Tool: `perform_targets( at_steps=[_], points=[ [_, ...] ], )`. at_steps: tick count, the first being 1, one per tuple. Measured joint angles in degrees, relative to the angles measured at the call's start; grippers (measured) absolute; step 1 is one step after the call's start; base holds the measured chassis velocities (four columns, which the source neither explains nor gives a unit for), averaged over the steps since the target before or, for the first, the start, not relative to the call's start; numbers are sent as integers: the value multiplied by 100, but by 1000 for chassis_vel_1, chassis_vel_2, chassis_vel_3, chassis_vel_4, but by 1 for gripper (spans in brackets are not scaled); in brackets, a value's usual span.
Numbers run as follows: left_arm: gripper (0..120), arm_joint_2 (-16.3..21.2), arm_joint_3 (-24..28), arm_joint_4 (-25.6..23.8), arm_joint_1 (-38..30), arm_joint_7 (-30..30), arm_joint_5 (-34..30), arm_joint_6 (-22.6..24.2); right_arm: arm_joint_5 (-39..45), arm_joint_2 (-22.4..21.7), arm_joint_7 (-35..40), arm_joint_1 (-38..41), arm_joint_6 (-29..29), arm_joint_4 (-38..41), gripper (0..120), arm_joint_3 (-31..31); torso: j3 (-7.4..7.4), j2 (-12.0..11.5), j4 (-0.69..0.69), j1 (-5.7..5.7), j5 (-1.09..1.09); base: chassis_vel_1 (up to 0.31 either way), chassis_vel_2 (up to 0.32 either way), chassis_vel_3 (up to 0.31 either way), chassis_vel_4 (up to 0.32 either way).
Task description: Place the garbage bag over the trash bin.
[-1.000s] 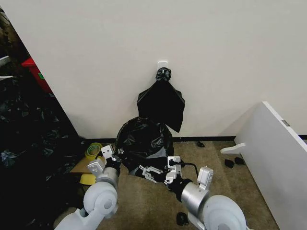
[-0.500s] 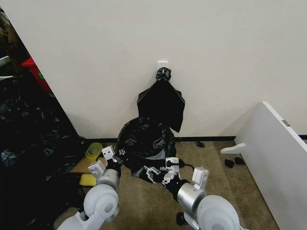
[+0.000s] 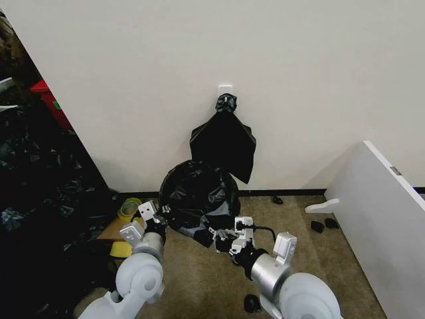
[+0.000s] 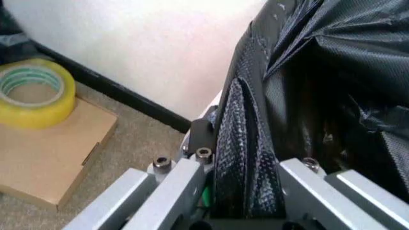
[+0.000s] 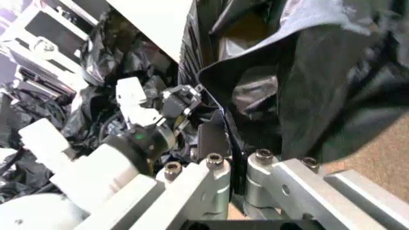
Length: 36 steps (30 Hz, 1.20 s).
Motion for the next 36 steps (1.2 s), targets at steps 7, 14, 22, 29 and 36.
perform_targets(
  at_steps=[7,14,22,29,36],
  points=[
    [1,-70,-100,39,-96,-145,-399,-12,-179,-44,-223,-248,235,72,0,61,0,0,-1,0,0,0,0,0,0],
    [1,-61,-190,-5,-124,-264,-992,-92,-445,21,118,-395,444,-54,0,170,0,0,0,0,0,0,0,0,0],
    [1,81,-230,0,-145,-287,-1053,-136,-683,-47,443,-616,183,-80,0,207,0,0,0,0,0,0,0,0,0],
    [1,110,-150,-143,-90,-251,-937,-159,-821,29,966,-501,-405,-402,0,122,0,0,0,0,0,0,0,0,0],
    [1,105,-91,-180,-1,-205,-666,-163,-1264,193,842,-447,-432,-465,0,101,0,0,0,0,2,0,0,0,0]
  ],
)
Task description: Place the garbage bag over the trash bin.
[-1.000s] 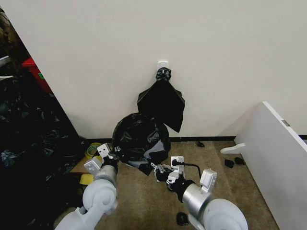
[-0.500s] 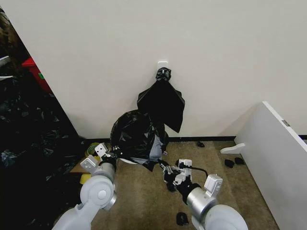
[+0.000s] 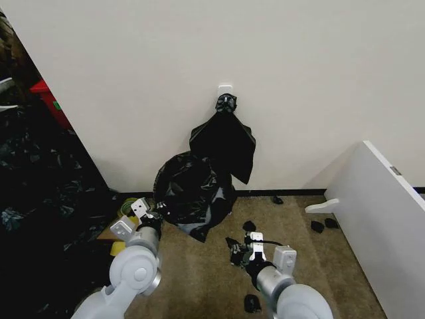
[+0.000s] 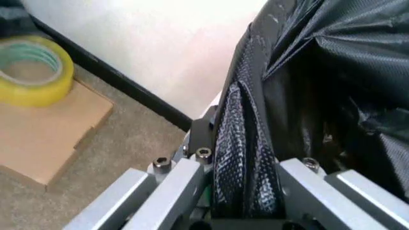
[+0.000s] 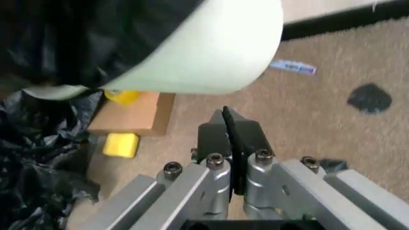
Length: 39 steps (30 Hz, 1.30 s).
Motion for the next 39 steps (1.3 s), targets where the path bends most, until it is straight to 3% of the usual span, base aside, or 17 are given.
perform_targets(
  at_steps=[4,11,29,31,34,36,39],
  points=[
    [1,28,-15,86,-7,51,201,-35,30,-138,2,-119,-6,328,0,120,0,0,0,0,-3,0,0,0,0],
    [1,-17,109,328,-95,139,702,-121,120,-464,-128,-535,-13,1213,28,319,0,0,-1,0,-3,0,0,0,0],
    [1,-101,283,335,-56,215,1040,-125,682,-190,-363,5,-219,1229,91,-13,0,0,0,0,-2,0,0,0,0],
    [1,-113,293,329,-59,218,1046,-125,581,-158,-259,67,-272,1154,91,-51,0,0,0,0,-2,0,0,0,0],
    [1,-191,293,321,-79,223,1061,-121,171,-56,-32,122,-311,972,78,-112,0,0,-1,0,-2,0,0,0,0],
    [1,-205,294,320,-83,225,1061,-119,138,-24,12,129,-334,960,77,-117,0,0,-1,0,-1,0,0,0,0],
    [1,-206,310,320,-87,225,1064,-111,143,22,86,186,-389,899,61,-160,0,0,0,0,-2,0,0,0,0]
  ],
)
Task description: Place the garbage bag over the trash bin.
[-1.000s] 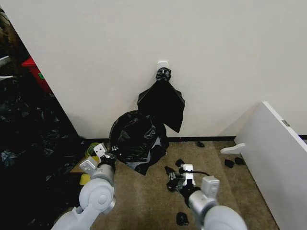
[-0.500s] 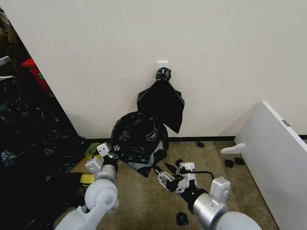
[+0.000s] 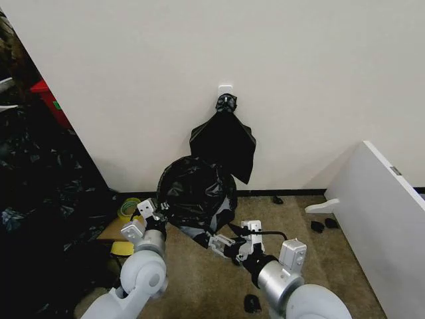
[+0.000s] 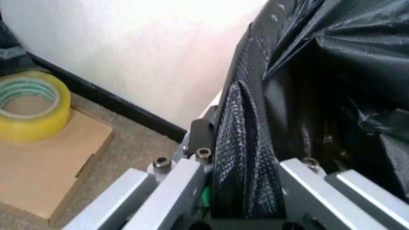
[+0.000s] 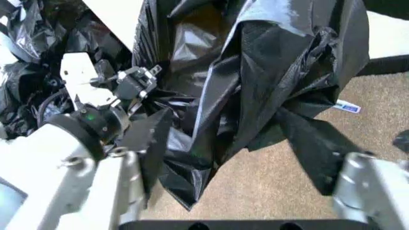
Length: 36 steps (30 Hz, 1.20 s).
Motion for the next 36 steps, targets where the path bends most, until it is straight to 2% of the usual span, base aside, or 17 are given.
perform_targets(
  at_steps=[3,4,5,8,10,13,15,17,23,28,36],
  points=[
    [1,-3,1,0,-8,1,2,4,38,14,28,25,-12,-44,56,-8,0,0,0,0,0,0,0,0,0],
    [1,-18,3,0,-21,1,3,7,85,34,59,44,-14,-96,48,-17,0,0,0,0,0,0,0,0,0],
    [1,-18,3,0,-21,1,3,7,85,34,59,44,-14,-96,48,-17,0,0,0,0,0,0,0,0,0],
    [1,-18,4,15,-25,2,3,12,98,76,78,46,-14,-122,30,-35,0,0,0,0,0,0,0,0,0],
    [1,-16,6,19,-24,3,3,12,93,86,79,45,-11,-123,27,-37,0,0,0,0,0,0,0,0,0],
    [1,-17,9,23,-14,8,10,12,87,94,80,25,4,-122,12,-33,0,0,0,0,0,0,0,0,0],
    [1,-20,8,25,-14,8,11,12,88,94,80,6,13,-114,9,-26,0,0,0,0,0,0,0,0,0],
    [1,-26,5,29,-19,8,9,12,89,94,78,-31,34,-98,0,-11,0,0,0,0,0,0,0,0,0],
    [1,-33,-11,30,-32,8,-24,16,28,101,58,-112,122,-121,0,30,0,0,0,0,0,0,0,0,0],
    [1,-78,-83,4,-39,-60,-301,14,0,57,80,-251,163,-96,0,112,0,0,0,0,0,0,0,0,0],
    [1,-150,-143,-154,-15,-183,-770,-10,15,153,608,-403,232,-279,0,171,0,0,0,0,1,0,0,0,0]
  ],
)
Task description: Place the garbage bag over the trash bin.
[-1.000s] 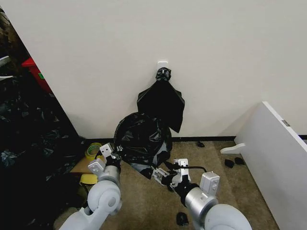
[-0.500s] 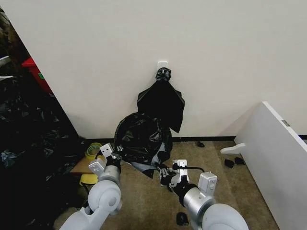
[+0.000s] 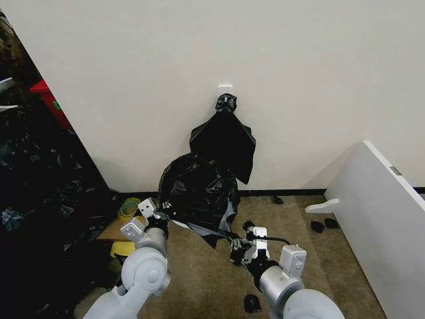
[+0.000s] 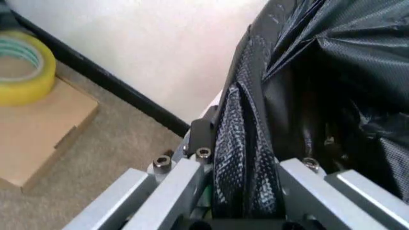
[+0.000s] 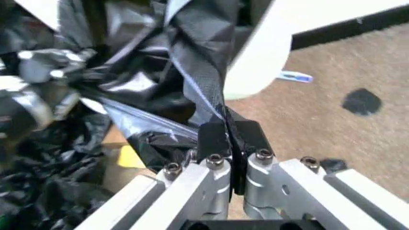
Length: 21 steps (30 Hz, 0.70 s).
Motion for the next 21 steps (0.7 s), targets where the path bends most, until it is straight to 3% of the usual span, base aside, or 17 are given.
perform_targets(
  at_steps=[21],
  points=[
    [1,153,-138,-451,188,-200,-1249,745,282,349,34,289,469,-997,0,286,0,0,0,0,0,0,0,0,0]
  ],
)
